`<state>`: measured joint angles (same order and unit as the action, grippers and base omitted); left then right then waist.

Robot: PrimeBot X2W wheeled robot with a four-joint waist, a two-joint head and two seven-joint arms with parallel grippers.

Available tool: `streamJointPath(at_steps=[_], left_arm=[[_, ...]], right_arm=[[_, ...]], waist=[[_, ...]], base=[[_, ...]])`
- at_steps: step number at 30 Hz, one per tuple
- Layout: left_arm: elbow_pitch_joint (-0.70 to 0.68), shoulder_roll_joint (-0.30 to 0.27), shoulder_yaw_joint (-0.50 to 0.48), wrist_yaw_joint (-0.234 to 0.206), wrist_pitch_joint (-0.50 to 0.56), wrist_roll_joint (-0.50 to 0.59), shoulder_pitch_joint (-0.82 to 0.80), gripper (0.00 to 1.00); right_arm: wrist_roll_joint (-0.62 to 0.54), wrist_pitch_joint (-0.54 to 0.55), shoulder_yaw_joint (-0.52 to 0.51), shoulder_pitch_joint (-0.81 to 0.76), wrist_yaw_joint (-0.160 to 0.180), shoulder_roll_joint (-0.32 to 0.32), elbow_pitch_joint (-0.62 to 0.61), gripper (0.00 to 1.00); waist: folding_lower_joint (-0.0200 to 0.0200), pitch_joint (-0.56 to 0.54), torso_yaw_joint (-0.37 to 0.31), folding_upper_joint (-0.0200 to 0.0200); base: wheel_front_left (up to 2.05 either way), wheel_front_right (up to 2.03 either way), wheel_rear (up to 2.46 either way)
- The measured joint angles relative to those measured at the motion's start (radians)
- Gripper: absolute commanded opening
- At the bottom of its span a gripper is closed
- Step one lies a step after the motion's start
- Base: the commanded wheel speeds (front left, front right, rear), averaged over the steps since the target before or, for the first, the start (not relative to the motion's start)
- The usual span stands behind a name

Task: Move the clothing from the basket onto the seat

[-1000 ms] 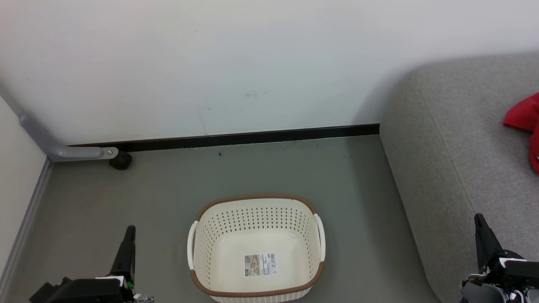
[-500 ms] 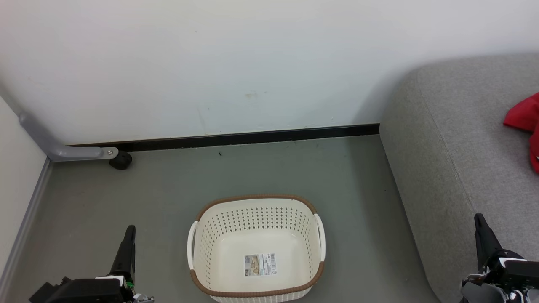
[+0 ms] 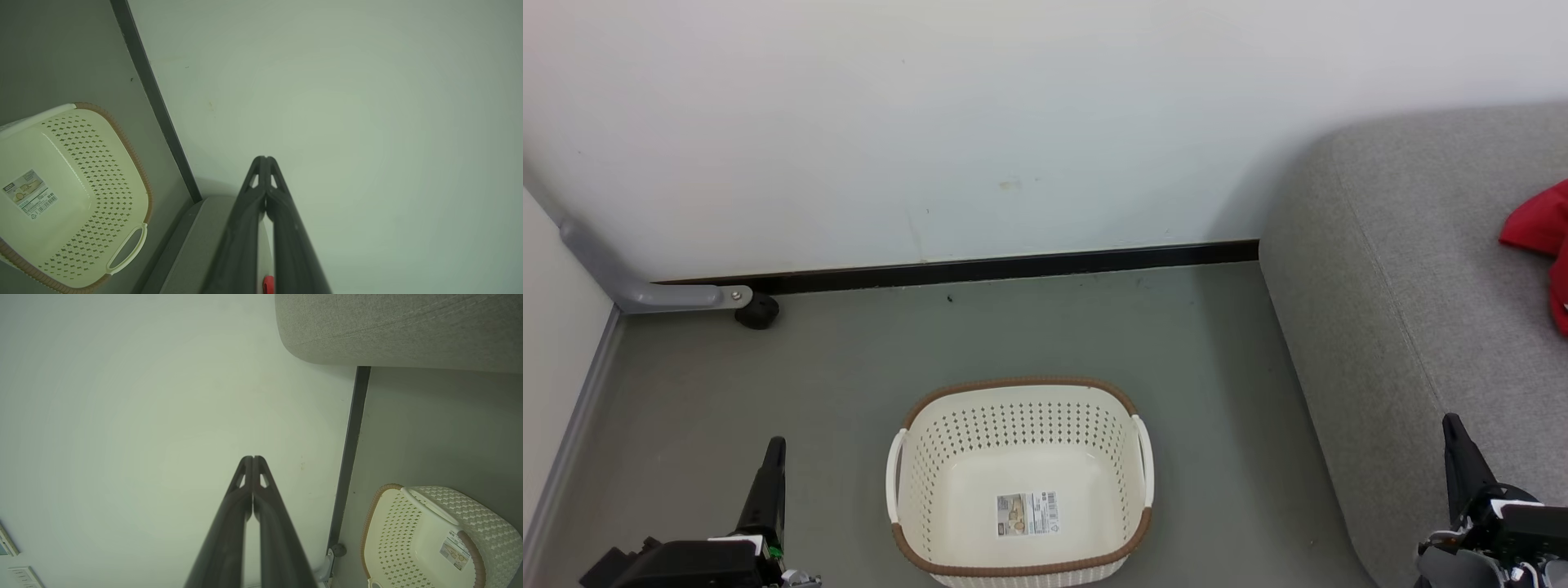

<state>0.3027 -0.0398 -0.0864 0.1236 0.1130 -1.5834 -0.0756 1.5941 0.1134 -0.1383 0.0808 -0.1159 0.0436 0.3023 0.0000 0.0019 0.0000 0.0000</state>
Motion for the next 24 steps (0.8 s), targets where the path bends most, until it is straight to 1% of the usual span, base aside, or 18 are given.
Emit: streamJointPath(at_steps=[24], left_arm=[[-0.001,0.0,0.0,0.0,0.0,-0.001,0.0,0.0]], right_arm=[[0.0,0.0,0.0,0.0,0.0,0.0,0.0,0.0]], waist=[[0.0,0.0,0.0,0.0]], base=[[0.0,0.0,0.0]])
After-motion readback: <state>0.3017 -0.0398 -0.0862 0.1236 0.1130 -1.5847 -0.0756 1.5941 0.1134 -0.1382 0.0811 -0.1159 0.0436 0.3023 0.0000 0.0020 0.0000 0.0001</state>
